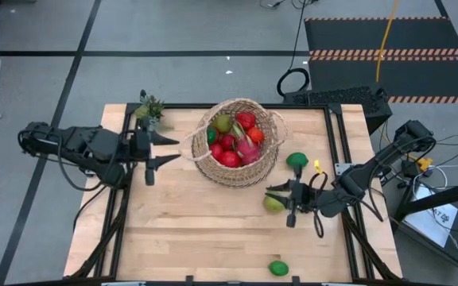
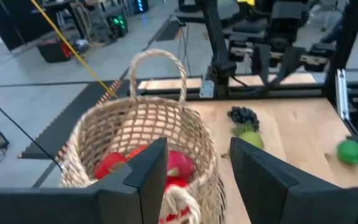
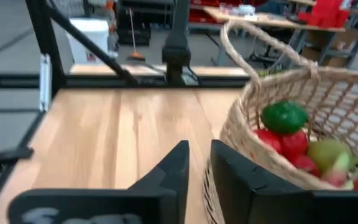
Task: Build produce basket
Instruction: Put the green pear into the basket
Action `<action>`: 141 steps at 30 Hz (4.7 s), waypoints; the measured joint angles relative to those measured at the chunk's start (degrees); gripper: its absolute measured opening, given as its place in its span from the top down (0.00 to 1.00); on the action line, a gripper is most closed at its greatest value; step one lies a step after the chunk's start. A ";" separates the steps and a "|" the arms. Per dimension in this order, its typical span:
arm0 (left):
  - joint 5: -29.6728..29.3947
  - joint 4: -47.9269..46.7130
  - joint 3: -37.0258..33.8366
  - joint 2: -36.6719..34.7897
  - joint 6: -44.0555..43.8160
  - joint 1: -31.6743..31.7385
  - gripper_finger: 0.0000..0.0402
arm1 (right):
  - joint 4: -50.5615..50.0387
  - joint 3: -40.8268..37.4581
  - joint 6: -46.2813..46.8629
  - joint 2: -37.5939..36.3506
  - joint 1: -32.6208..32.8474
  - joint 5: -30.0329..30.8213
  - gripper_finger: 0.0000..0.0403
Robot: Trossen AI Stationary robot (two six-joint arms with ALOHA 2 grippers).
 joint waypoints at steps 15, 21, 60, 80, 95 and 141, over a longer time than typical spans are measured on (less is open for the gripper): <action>0.19 -1.67 -0.05 0.10 2.18 -2.31 0.59 | -35.74 0.00 31.84 -4.00 -6.74 2.94 0.68; 0.21 -1.49 -0.05 0.43 1.85 -2.31 0.58 | -48.07 -0.98 36.26 -4.00 -11.65 2.70 0.60; 0.47 -0.98 -0.05 0.39 0.94 -2.33 0.58 | -1.34 -18.71 37.51 2.64 -8.27 -39.96 0.35; 0.47 -0.97 -0.05 0.39 1.53 -2.33 0.58 | 3.33 -18.69 12.71 10.62 -9.73 -28.88 0.35; 0.47 0.43 -0.05 0.59 1.42 -2.33 0.58 | 19.29 -17.83 7.16 12.94 -11.89 -31.81 0.35; 1.20 21.55 -0.03 48.92 -3.37 -13.27 0.50 | -6.67 1.36 27.94 24.39 2.62 -5.11 0.02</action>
